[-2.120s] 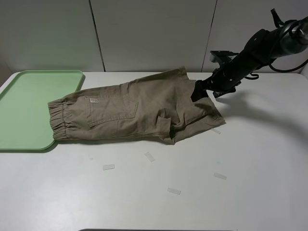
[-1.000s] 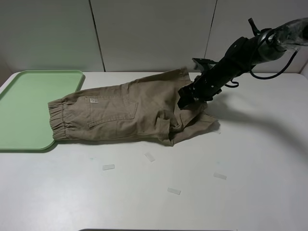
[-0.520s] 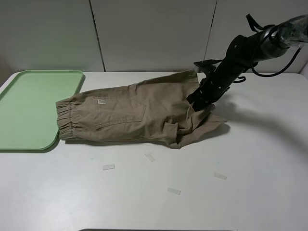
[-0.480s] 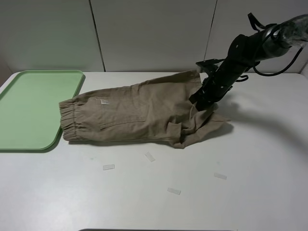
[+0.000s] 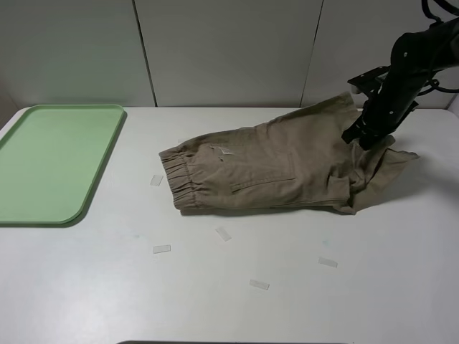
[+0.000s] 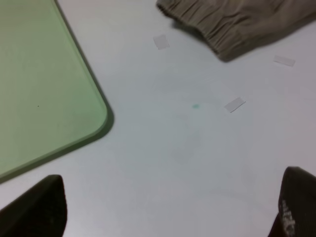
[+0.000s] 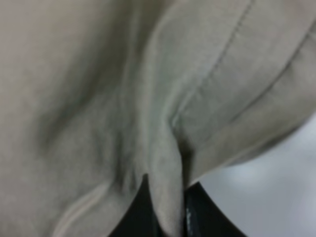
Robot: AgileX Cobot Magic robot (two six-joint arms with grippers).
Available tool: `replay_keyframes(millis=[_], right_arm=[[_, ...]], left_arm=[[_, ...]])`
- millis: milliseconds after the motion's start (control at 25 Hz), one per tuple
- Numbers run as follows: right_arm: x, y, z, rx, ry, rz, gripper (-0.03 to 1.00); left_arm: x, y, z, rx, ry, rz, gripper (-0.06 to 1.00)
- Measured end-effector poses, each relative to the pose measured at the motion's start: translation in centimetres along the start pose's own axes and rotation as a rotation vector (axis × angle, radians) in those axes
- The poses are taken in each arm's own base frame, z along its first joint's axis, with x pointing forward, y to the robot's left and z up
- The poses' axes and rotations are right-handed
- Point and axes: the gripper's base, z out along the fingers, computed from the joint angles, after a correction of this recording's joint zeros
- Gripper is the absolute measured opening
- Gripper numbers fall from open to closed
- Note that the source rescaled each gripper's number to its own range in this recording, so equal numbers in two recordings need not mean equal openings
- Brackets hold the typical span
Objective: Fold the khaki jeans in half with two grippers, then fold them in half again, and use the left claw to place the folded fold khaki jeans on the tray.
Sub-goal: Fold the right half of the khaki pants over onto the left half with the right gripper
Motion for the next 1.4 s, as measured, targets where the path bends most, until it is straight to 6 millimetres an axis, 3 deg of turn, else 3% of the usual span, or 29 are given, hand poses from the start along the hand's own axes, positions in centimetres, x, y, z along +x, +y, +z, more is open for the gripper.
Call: replay_keyframes(millis=[200, 400, 480, 640, 1040, 1400], right_arm=[[1.0, -2.6, -0.1, 0.104, 0.022, 0.113, 0.03], [0.4, -2.1, -1.8, 0.135, -0.005, 0.126, 0.03], [-0.5, -0.6, -3.7, 0.137, -0.031, 0.109, 0.03], [-1.5, 2.0, -5.6, 0.114, -0.051, 0.079, 0.03], [-3.3, 12.1, -7.9, -0.012, -0.087, -0.072, 0.03], [-3.4, 20.5, -9.8, -0.079, -0.139, -0.24, 0.03]], left_arm=[[0.0, 0.0, 0.0, 0.0, 0.0, 0.0, 0.85], [0.0, 0.0, 0.0, 0.0, -0.001, 0.0, 0.85], [0.0, 0.0, 0.0, 0.0, -0.001, 0.0, 0.85], [0.0, 0.0, 0.0, 0.0, -0.002, 0.0, 0.85], [0.0, 0.0, 0.0, 0.0, -0.002, 0.0, 0.85], [0.0, 0.0, 0.0, 0.0, -0.002, 0.0, 0.85]])
